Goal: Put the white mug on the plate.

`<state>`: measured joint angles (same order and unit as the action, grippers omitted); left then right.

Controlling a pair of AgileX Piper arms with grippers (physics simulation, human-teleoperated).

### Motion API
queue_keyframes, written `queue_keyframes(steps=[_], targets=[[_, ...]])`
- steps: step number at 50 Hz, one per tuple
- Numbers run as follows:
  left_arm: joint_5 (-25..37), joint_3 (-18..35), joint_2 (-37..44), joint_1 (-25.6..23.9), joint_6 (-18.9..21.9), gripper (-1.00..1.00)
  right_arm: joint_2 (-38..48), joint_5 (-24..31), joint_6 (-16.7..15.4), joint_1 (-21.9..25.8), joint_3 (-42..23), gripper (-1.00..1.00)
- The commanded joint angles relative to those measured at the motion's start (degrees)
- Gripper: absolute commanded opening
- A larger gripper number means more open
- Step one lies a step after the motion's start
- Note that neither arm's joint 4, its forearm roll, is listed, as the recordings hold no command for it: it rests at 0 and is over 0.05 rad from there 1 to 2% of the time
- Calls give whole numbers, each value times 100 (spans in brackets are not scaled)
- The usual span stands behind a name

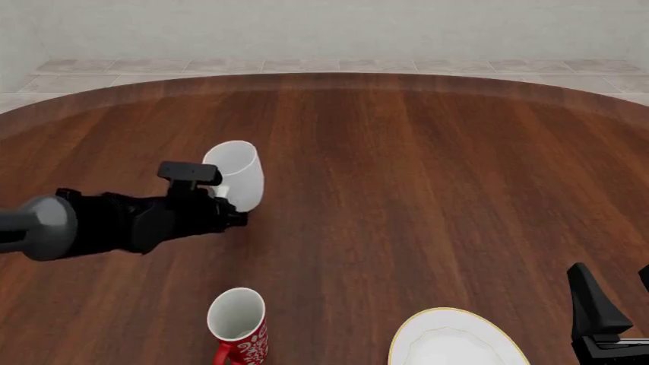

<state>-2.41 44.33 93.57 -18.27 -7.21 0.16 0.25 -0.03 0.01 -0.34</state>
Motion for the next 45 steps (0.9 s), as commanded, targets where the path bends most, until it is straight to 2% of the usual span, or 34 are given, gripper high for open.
queue_keyframes(steps=[1, 15, 18, 22, 28, 34, 45], targets=[[244, -204, -690, -267, -75, -100, 5, -8, 1, 1, 3, 100], [793, -361, -1641, -698, -313, -100, 5, -9, 1, 1, 3, 100], [1030, -335, -1970, -909, -578, -100, 4, -9, 2, 1, 3, 100], [1165, -362, -2165, -1038, -581, -100, 4, -9, 2, 0, 3, 100], [1546, -351, -2685, -1436, -882, -100, 5, -8, 1, 2, 3, 100], [1874, -338, -3046, -1562, -816, -100, 5, -9, 2, -1, 3, 100], [2163, -396, -3394, -1840, -949, -100, 5, -9, 1, -1, 3, 100]])
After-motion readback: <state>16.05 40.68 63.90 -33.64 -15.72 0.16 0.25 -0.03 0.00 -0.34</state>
